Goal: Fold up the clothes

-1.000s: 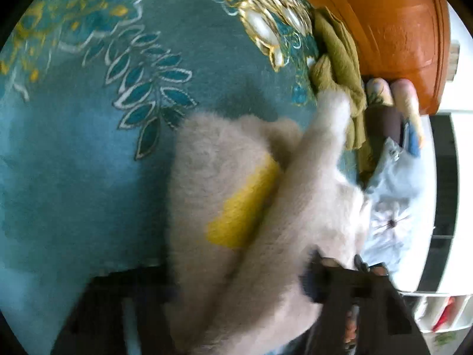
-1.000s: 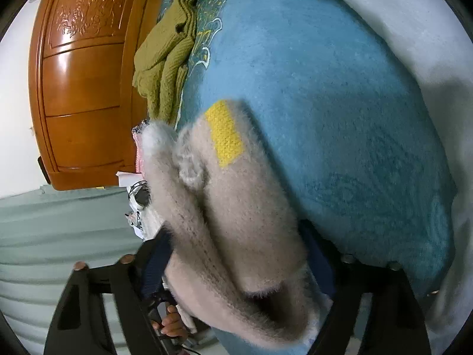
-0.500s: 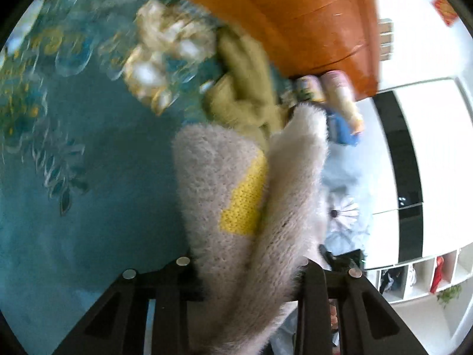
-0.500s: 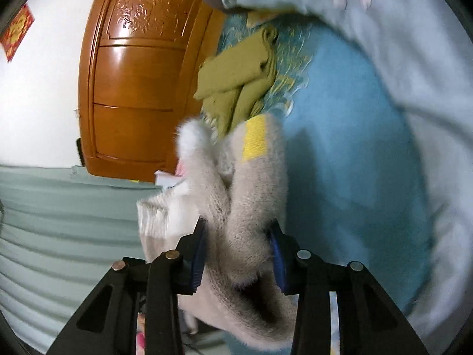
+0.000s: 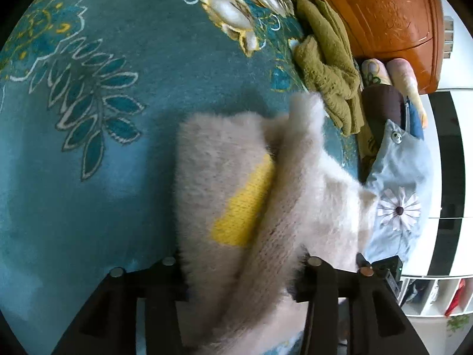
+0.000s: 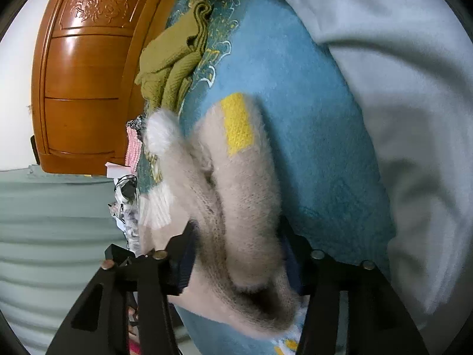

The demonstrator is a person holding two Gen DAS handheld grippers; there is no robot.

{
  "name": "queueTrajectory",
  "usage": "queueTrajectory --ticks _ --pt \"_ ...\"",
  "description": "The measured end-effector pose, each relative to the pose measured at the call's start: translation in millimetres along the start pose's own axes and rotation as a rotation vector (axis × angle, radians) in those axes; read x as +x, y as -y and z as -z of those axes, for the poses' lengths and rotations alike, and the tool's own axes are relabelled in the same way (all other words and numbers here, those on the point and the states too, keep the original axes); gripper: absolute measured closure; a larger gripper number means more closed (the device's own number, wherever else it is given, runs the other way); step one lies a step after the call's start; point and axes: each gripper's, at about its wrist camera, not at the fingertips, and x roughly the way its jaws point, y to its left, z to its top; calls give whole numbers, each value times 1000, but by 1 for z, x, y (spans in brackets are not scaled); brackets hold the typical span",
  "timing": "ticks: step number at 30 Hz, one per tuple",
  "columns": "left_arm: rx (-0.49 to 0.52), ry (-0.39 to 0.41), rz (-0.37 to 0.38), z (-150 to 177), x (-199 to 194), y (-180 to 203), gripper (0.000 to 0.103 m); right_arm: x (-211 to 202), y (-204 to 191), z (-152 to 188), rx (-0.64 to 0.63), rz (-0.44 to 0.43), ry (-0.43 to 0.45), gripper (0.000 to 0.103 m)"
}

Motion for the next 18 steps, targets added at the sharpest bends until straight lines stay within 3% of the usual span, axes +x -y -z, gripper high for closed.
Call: queueTrajectory --ticks 4,6,8,15,18 --pt "-8 22 -1 5 -5 0 56 5 3 2 17 1 1 43" --pt "15 37 -7 6 -10 7 67 3 -3 2 -2 11 9 46" --pt "46 65 26 2 -23 19 69 0 -12 0 -20 -3 24 59" --pt "186 208 157 -24 -74 64 70 -1 -60 -28 -86 -72 39 63" --pt "208 268 149 -43 -79 72 70 5 -88 -50 -161 -70 44 63"
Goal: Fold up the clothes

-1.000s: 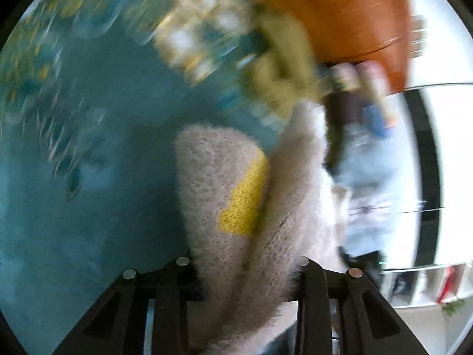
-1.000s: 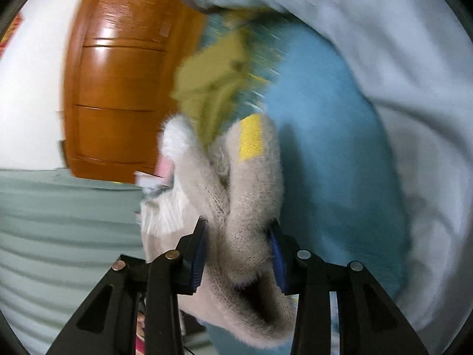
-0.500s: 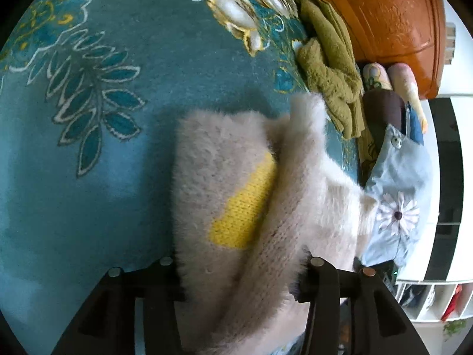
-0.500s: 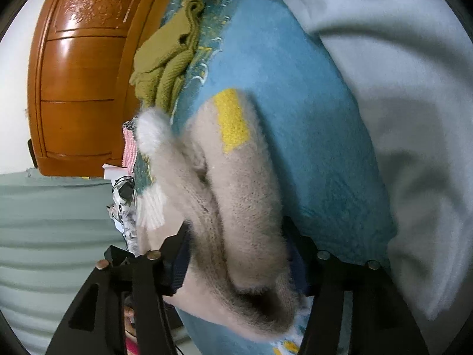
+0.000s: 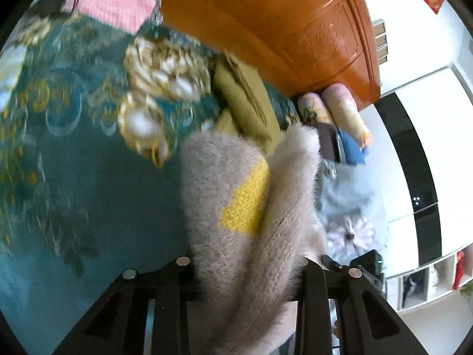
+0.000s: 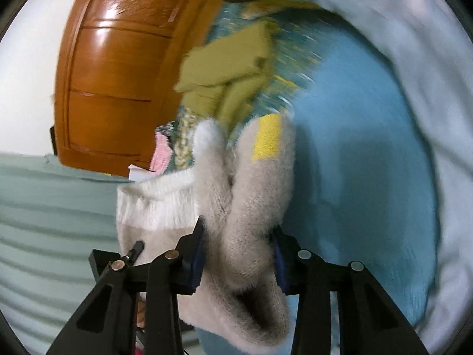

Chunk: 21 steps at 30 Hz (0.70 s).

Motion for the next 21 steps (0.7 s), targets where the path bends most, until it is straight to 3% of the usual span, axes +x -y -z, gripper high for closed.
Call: queueTrajectory --ticks 2,5,8,10,13,17,21 --pt "-19 18 -16 -11 12 -8 70 11 -6 -15 -28 26 -5 63" --pt "-137 -15 -59 -11 34 -45 70 37 1 -27 -22 93 -40 63" --pt "-225 -75 -162 -3 58 -80 68 56 13 -25 -27 176 -85 62" --pt "-300 -91 -155 5 64 -99 60 58 22 -22 -1 178 -92 55" --pt "-382 -89 -107 9 60 -109 59 51 28 -21 21 152 -105 53" --pt "-282 -114 -233 3 40 -85 54 32 9 -14 -85 184 -81 52" --pt "-181 -40 -338 4 9 -55 54 8 -21 5 -245 254 2 52"
